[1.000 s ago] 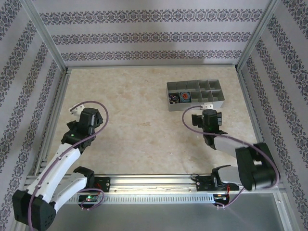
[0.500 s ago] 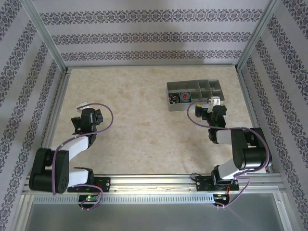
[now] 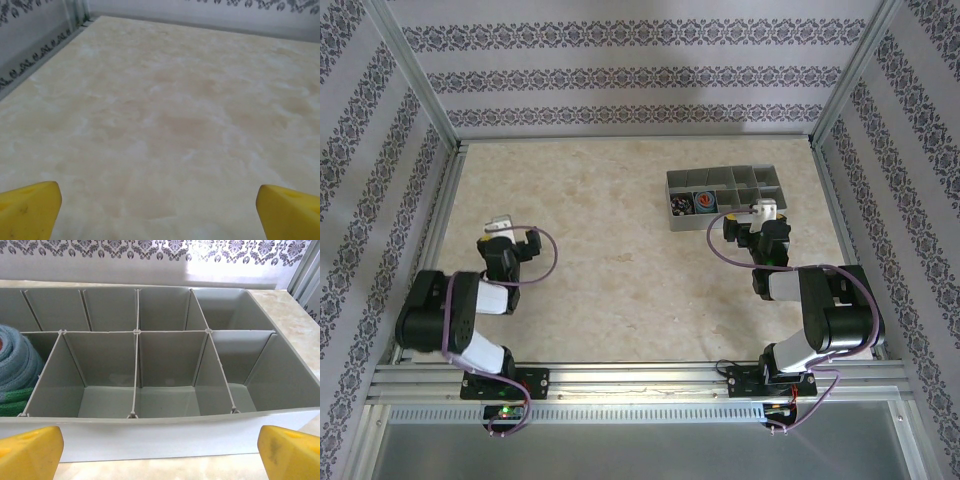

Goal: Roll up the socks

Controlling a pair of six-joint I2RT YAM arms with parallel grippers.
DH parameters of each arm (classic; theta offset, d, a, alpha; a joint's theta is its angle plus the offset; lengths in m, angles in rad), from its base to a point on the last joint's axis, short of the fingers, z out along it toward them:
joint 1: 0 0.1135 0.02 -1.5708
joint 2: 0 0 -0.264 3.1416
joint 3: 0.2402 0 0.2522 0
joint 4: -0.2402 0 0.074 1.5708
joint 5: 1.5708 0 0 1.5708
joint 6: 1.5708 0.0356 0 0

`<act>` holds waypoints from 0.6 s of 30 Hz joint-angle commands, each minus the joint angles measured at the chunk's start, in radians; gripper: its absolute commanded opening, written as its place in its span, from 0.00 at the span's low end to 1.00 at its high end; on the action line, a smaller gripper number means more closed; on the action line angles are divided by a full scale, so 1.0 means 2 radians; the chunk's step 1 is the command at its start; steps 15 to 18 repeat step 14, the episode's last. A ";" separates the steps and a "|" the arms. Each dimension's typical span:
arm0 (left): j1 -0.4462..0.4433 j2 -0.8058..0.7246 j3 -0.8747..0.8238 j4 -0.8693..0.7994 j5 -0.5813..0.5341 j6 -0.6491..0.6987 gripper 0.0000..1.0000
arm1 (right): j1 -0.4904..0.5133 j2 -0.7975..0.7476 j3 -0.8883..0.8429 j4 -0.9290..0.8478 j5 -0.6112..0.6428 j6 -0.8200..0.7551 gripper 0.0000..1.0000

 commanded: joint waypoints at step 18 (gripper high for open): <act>0.007 0.005 0.006 0.060 0.045 0.020 0.99 | 0.005 -0.003 -0.013 0.033 -0.013 -0.001 0.98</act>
